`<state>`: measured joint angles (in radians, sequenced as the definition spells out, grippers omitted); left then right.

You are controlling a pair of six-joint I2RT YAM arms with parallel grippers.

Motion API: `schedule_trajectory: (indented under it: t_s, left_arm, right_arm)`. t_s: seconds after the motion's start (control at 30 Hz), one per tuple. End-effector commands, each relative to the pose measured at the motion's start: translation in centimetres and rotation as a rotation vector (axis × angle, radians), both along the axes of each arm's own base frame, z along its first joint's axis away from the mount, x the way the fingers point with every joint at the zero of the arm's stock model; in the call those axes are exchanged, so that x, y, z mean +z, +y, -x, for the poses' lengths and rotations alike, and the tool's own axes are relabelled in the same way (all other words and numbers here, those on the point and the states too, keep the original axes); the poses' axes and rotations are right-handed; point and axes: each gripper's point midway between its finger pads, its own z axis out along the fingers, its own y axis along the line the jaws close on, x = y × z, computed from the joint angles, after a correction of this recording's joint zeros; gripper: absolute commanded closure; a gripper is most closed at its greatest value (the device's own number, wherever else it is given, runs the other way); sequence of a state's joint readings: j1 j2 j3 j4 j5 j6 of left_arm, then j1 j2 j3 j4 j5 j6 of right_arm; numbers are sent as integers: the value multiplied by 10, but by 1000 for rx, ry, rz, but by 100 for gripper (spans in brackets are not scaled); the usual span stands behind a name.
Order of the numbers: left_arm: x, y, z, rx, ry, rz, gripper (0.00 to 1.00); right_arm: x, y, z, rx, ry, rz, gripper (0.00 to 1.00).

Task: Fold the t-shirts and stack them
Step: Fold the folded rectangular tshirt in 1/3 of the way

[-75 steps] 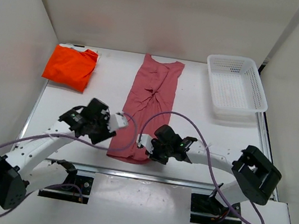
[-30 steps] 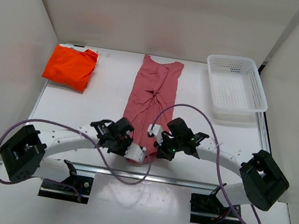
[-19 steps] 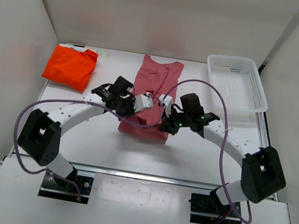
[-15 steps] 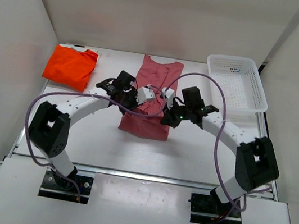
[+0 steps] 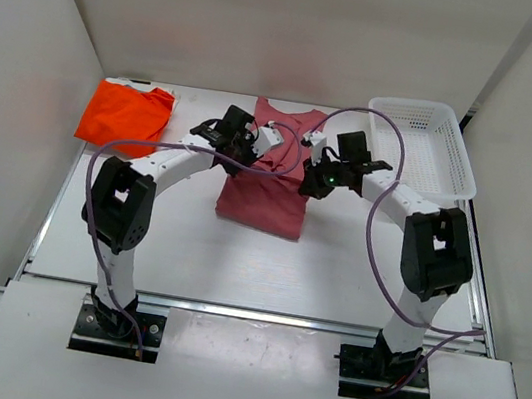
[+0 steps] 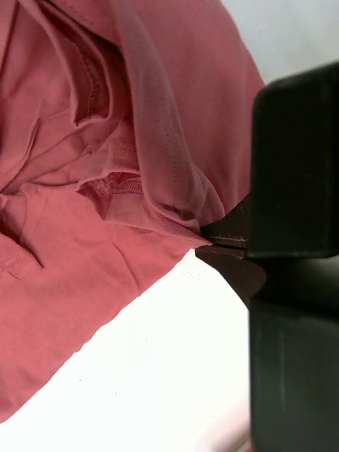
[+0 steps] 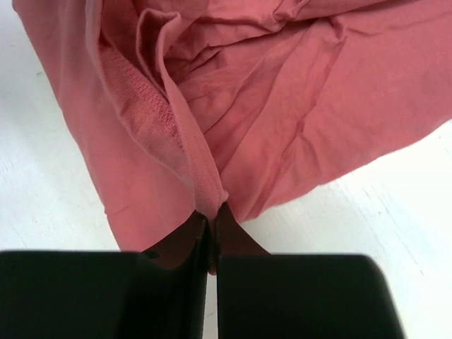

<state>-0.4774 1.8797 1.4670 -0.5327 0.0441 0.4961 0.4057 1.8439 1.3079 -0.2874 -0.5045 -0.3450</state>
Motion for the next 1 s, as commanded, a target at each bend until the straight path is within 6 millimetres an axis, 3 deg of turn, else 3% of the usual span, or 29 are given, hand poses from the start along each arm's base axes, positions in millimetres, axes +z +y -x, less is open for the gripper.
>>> schedule_trajectory:
  t_s: [0.0, 0.27, 0.33, 0.37, 0.43, 0.5, 0.67, 0.73, 0.8, 0.97]
  left_arm:
    - [10, -2, -10, 33, -31, 4, 100]
    - [-7, -11, -28, 66, -23, 14, 100]
    - [-10, -7, -36, 96, -35, -3, 100]
    - [-9, -8, -38, 107, -40, -8, 100]
    - [-9, -10, -44, 124, -55, -19, 100]
    - [-4, -4, -50, 174, -91, -40, 98]
    - [4, 20, -62, 290, -163, -98, 93]
    - [6, 30, -66, 337, -182, -117, 84]
    - [7, 38, -67, 369, -190, -132, 69]
    - [17, 65, -73, 470, -232, -178, 46]
  right_arm:
    - [10, 8, -19, 3, -25, -38, 100]
    - [-6, 4, -46, -45, -26, -8, 96]
    - [-14, 1, -53, -64, -28, 12, 84]
    - [-15, -2, -55, -78, -30, 21, 69]
    - [-17, -6, -67, -120, -44, 29, 52]
    - [-16, -11, -77, -154, -72, 45, 45]
    - [6, -12, -97, -206, -158, 55, 47]
    - [17, -11, -99, -211, -192, 52, 50]
    - [23, -14, -100, -213, -210, 53, 55]
    - [29, -15, -78, -192, -199, 50, 60]
